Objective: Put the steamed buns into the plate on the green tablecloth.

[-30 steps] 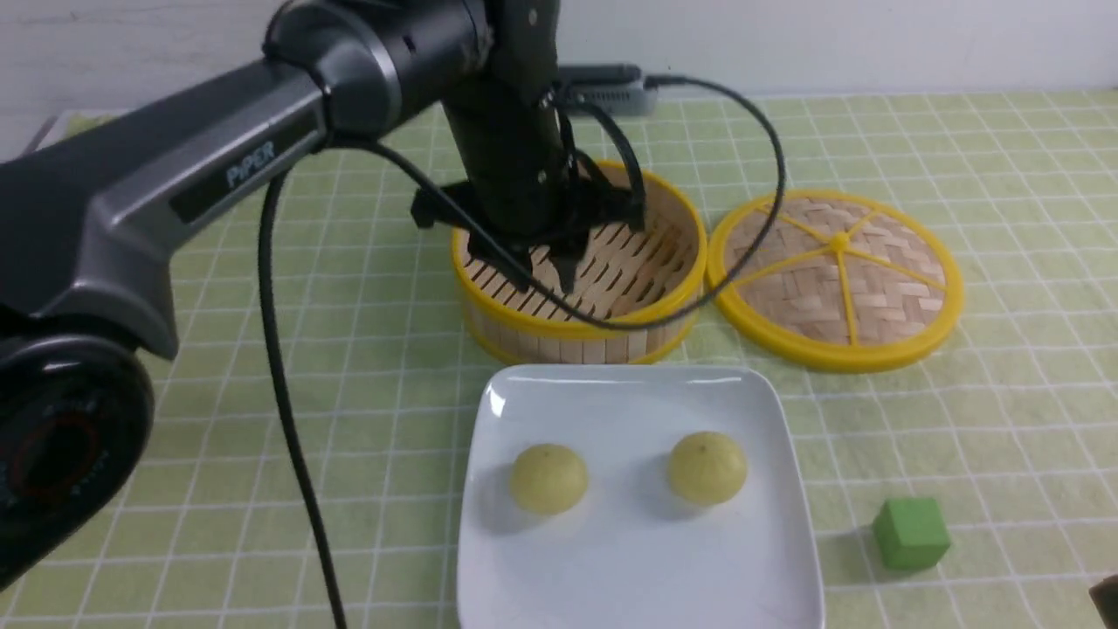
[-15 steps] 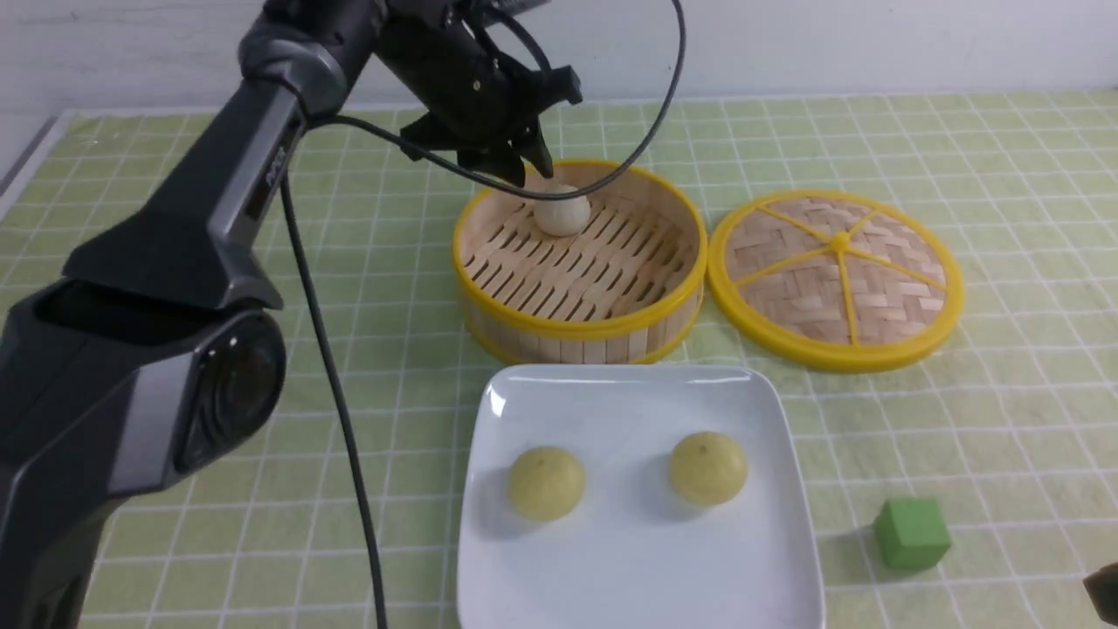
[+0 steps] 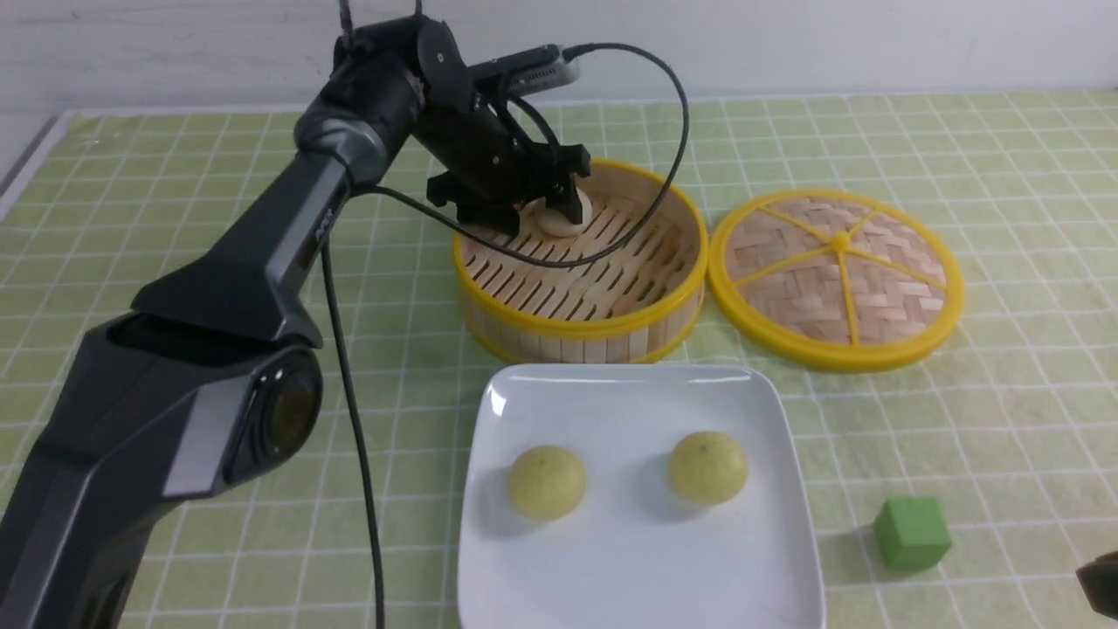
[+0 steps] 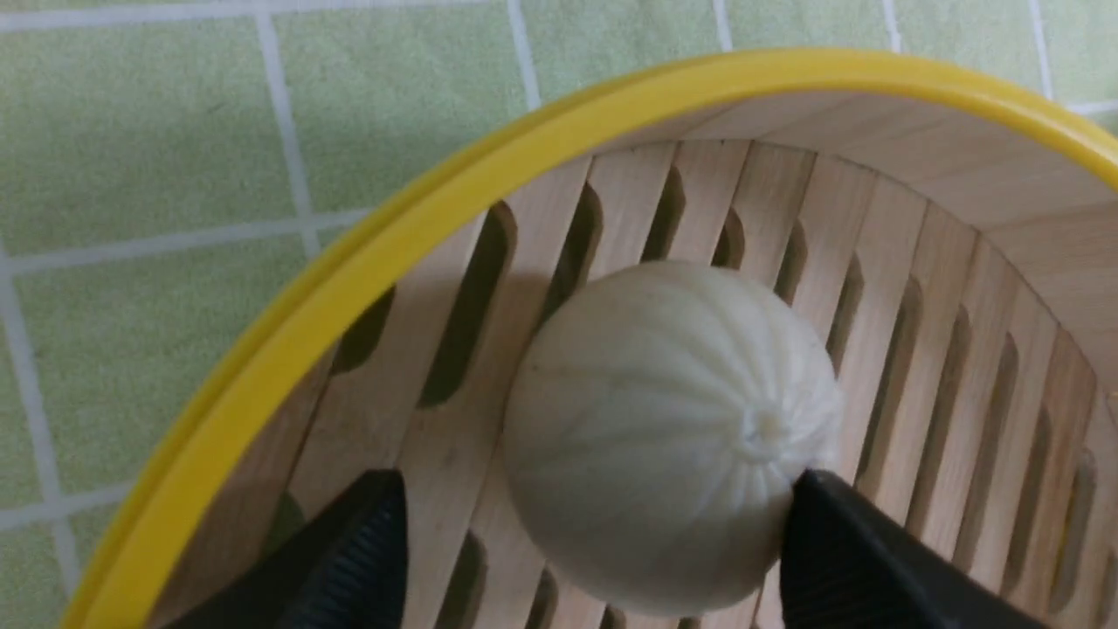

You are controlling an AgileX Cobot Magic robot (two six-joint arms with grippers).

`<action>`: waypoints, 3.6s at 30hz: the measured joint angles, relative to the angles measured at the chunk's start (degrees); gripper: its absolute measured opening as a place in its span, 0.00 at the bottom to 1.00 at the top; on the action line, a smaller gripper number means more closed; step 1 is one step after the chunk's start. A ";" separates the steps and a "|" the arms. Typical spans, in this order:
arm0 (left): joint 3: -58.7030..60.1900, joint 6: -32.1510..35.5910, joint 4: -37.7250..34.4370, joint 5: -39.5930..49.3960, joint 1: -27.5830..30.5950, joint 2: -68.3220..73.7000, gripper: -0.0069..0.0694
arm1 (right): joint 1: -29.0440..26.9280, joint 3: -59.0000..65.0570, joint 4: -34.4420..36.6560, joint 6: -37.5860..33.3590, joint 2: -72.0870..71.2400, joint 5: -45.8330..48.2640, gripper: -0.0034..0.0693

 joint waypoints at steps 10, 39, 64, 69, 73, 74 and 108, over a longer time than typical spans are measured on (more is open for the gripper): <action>-0.12 2.25 -1.80 2.86 0.25 0.34 0.20 | 0.00 0.00 0.00 0.00 0.00 0.05 0.19; 79.75 0.42 4.49 0.04 -20.52 -57.36 0.14 | 0.00 0.00 0.00 0.05 0.00 1.37 0.24; 82.17 -0.82 13.10 -16.77 -28.38 -55.22 0.70 | 0.00 2.19 -4.09 8.59 -34.46 5.19 0.03; 81.07 -0.82 13.96 -16.26 -28.38 -55.27 0.68 | 0.00 10.77 -5.26 5.80 -38.09 -15.79 0.03; 81.07 -0.82 14.38 -15.96 -28.38 -55.27 0.57 | 0.00 14.47 -3.88 1.35 -37.98 -21.93 0.03; 81.07 -0.82 14.39 -15.90 -28.38 -55.27 0.53 | 0.00 14.60 -2.57 0.62 -37.85 -21.93 0.03; 80.88 -6.05 22.96 -10.36 -28.38 -59.68 0.09 | -11.09 26.77 0.57 -5.60 -44.31 -28.46 0.04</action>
